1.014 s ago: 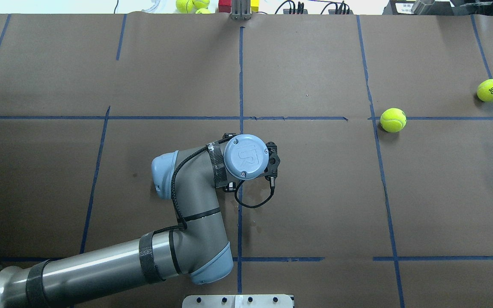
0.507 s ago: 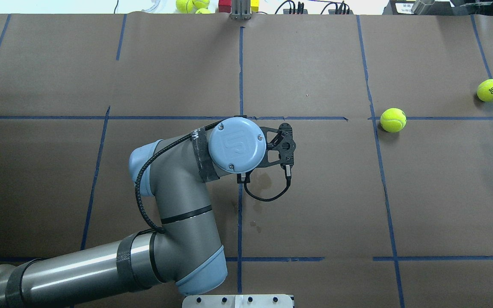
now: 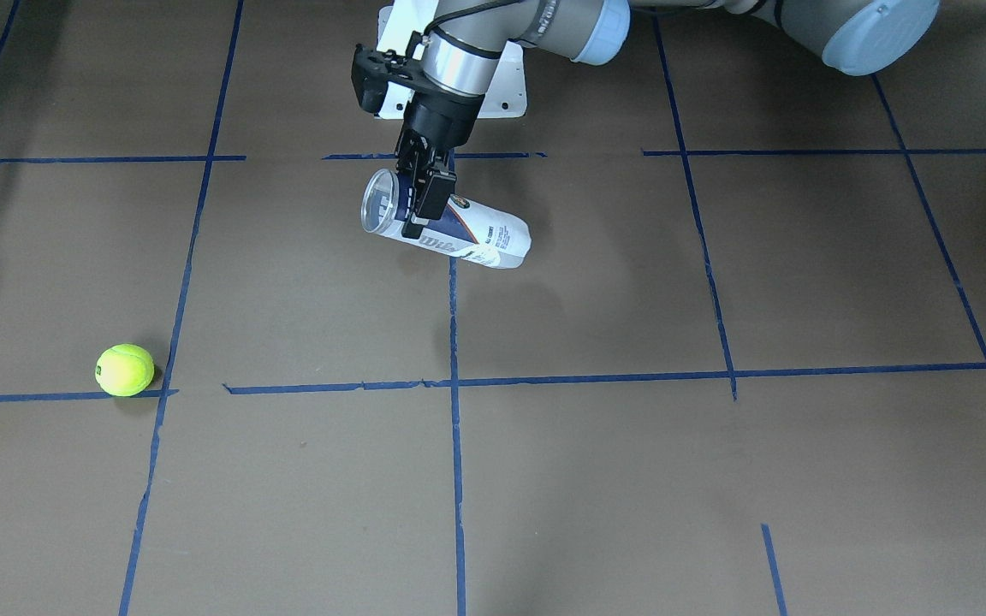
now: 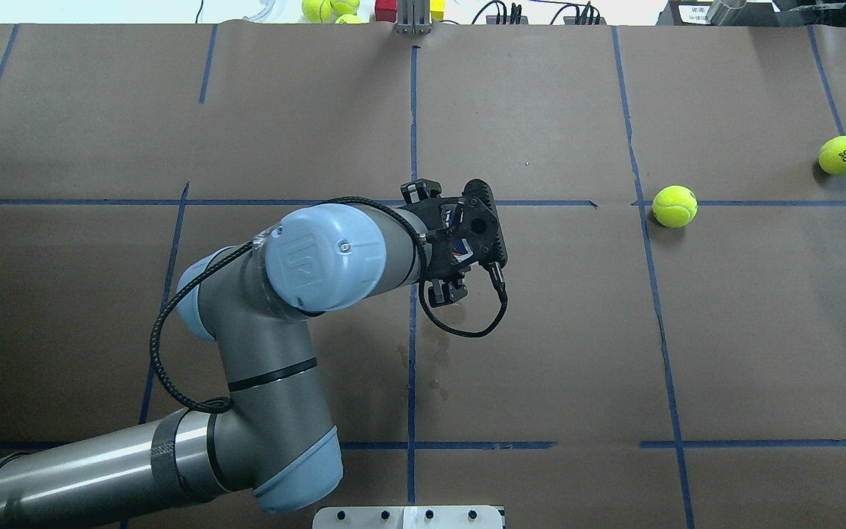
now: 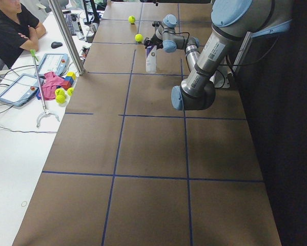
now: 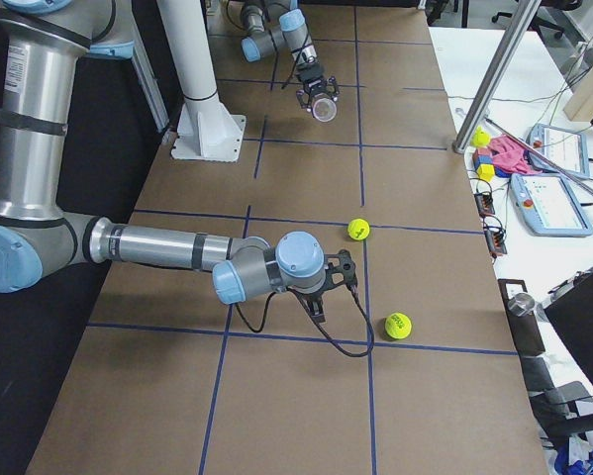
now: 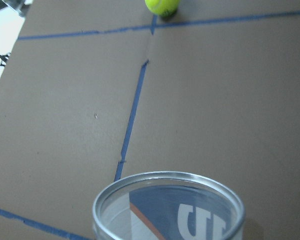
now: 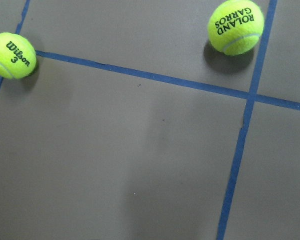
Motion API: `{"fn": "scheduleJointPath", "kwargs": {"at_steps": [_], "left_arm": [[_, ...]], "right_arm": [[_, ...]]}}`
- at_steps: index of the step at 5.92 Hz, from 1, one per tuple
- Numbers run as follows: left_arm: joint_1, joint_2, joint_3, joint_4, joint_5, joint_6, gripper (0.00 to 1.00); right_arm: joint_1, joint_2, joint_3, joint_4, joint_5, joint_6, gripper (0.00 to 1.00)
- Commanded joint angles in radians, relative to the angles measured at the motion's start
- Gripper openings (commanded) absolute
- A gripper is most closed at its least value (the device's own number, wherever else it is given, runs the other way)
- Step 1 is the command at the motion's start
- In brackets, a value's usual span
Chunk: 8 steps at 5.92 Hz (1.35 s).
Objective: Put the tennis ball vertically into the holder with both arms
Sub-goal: 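Lift and rotate the can upright with the left gripper, open end up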
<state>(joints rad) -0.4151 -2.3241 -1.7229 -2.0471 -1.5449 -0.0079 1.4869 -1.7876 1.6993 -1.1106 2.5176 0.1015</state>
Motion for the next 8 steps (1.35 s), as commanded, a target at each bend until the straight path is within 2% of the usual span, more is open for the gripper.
{"fn": "scheduleJointPath", "kwargs": {"at_steps": [1,2,3,5,6,8], "left_arm": [[-0.001,0.072,0.0,-0.369,-0.035,-0.175,0.75],[0.005,0.131,0.022,-0.585,-0.035,-0.232,0.75],[0.009,0.146,0.087,-0.764,-0.035,-0.25,0.75],[0.009,0.143,0.201,-1.012,-0.035,-0.251,0.76],[0.012,0.137,0.304,-1.164,-0.034,-0.251,0.76],[-0.008,0.143,0.324,-1.18,-0.029,-0.241,0.78]], "right_arm": [[-0.014,0.0,0.003,0.114,0.006,0.111,1.0],[-0.029,0.002,0.013,0.158,0.006,0.166,1.0],[-0.055,0.007,0.049,0.166,-0.002,0.257,1.0],[-0.089,0.101,0.06,0.166,-0.013,0.392,1.0],[-0.112,0.14,0.06,0.164,-0.057,0.437,1.0],[-0.178,0.18,0.057,0.155,-0.152,0.44,1.0]]}}
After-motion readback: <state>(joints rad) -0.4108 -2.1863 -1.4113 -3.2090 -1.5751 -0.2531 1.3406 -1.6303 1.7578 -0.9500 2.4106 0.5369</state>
